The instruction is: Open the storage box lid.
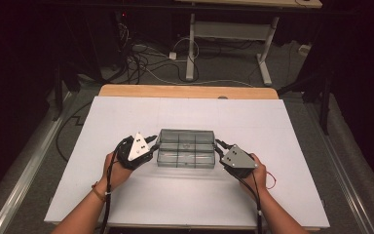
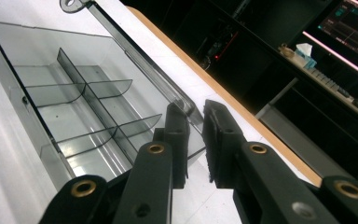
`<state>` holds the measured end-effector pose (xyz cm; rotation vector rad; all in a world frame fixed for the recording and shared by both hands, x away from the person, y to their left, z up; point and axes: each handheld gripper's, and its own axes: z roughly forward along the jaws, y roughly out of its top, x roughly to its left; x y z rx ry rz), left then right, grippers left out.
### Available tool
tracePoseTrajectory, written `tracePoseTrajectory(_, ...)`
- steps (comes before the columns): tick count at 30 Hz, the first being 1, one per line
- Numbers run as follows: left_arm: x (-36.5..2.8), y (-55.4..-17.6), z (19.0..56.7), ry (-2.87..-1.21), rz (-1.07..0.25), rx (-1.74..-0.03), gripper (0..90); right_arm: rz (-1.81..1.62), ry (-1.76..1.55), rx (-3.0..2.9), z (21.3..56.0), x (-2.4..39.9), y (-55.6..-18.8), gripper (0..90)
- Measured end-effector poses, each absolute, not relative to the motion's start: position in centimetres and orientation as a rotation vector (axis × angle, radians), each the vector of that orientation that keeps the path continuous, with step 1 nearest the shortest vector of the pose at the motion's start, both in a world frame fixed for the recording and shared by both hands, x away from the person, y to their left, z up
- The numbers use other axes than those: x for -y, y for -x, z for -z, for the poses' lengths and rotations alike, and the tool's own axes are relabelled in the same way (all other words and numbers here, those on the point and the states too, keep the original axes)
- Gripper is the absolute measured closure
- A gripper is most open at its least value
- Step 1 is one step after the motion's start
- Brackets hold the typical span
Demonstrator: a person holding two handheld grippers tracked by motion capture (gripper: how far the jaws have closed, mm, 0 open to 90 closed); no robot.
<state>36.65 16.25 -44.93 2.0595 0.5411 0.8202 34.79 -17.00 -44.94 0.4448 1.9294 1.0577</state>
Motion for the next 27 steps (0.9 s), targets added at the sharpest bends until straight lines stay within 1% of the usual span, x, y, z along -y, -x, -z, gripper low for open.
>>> tracePoseTrajectory(3,-16.3,-37.0,44.7,-2.049,-0.821,-0.533,72.5,-1.057,-0.448,-1.925,44.8,17.0,-34.9,81.2)
tracePoseTrajectory(4,-16.2,-37.0,44.6,-2.053,-0.824,-0.527,75.3,-1.063,-0.452,-1.926,44.7,17.0,-34.9,81.4)
tracePoseTrajectory(7,-16.0,-37.1,44.3,-2.056,-0.831,-0.520,76.5,-1.080,-0.471,-1.930,44.5,17.1,-35.1,81.5)
tracePoseTrajectory(27,-16.0,-39.0,42.6,-2.025,-0.792,-0.553,76.4,-1.152,-0.540,-1.930,42.5,17.3,-37.2,82.3)
